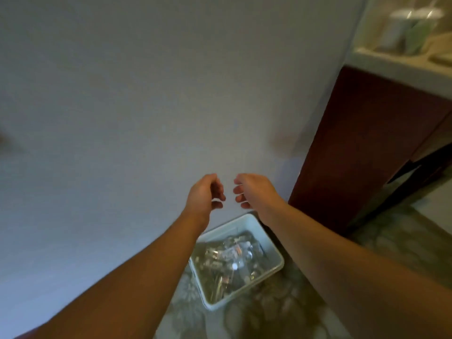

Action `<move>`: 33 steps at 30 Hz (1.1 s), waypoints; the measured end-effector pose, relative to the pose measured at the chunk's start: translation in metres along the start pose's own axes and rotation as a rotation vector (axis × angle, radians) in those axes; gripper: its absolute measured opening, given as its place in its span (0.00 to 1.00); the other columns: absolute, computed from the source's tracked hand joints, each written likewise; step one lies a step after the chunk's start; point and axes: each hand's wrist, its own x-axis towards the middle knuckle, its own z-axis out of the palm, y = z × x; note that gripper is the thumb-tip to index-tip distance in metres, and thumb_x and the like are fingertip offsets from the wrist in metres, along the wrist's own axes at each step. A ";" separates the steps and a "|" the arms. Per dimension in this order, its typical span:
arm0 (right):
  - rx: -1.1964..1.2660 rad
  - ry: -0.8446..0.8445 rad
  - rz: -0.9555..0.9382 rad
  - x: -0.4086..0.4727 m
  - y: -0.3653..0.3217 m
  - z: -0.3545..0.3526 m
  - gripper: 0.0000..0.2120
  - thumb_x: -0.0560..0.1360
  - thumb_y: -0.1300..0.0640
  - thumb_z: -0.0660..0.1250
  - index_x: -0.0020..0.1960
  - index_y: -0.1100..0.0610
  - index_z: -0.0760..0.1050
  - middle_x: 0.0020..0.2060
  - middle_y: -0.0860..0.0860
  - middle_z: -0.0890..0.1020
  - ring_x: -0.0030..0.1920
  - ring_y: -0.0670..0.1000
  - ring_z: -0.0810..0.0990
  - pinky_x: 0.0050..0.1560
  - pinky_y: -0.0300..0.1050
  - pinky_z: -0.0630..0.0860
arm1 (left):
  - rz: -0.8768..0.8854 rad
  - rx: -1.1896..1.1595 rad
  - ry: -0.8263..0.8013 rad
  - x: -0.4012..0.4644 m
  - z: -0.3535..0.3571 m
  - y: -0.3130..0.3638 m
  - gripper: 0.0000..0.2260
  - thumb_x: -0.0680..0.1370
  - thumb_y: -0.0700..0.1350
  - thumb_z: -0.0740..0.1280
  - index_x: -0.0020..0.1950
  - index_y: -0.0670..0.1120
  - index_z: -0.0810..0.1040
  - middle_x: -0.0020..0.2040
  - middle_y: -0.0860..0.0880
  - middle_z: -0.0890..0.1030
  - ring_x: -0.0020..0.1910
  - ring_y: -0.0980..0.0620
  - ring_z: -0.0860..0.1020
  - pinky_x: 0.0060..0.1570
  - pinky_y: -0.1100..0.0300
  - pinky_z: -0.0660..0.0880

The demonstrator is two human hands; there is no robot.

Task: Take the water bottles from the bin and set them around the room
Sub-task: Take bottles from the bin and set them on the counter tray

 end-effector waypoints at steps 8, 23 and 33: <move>-0.017 0.040 0.240 0.157 0.168 0.010 0.12 0.81 0.59 0.60 0.40 0.53 0.73 0.35 0.50 0.78 0.31 0.49 0.76 0.31 0.39 0.73 | -0.184 0.059 0.070 0.121 -0.033 -0.188 0.11 0.68 0.49 0.63 0.26 0.50 0.77 0.29 0.48 0.77 0.29 0.51 0.76 0.30 0.58 0.72; 0.017 0.106 0.254 0.399 0.541 0.074 0.10 0.81 0.55 0.61 0.44 0.54 0.77 0.32 0.49 0.79 0.32 0.49 0.76 0.31 0.41 0.71 | -0.231 0.216 -0.044 0.332 -0.096 -0.560 0.08 0.77 0.40 0.61 0.38 0.43 0.75 0.30 0.48 0.75 0.30 0.50 0.73 0.31 0.58 0.71; -0.771 -0.388 -0.026 0.468 0.635 0.028 0.29 0.73 0.78 0.61 0.59 0.46 0.72 0.51 0.46 0.78 0.52 0.51 0.78 0.49 0.44 0.76 | -0.010 1.135 -0.302 0.408 -0.074 -0.640 0.11 0.80 0.50 0.62 0.55 0.44 0.77 0.56 0.39 0.80 0.50 0.42 0.78 0.51 0.51 0.75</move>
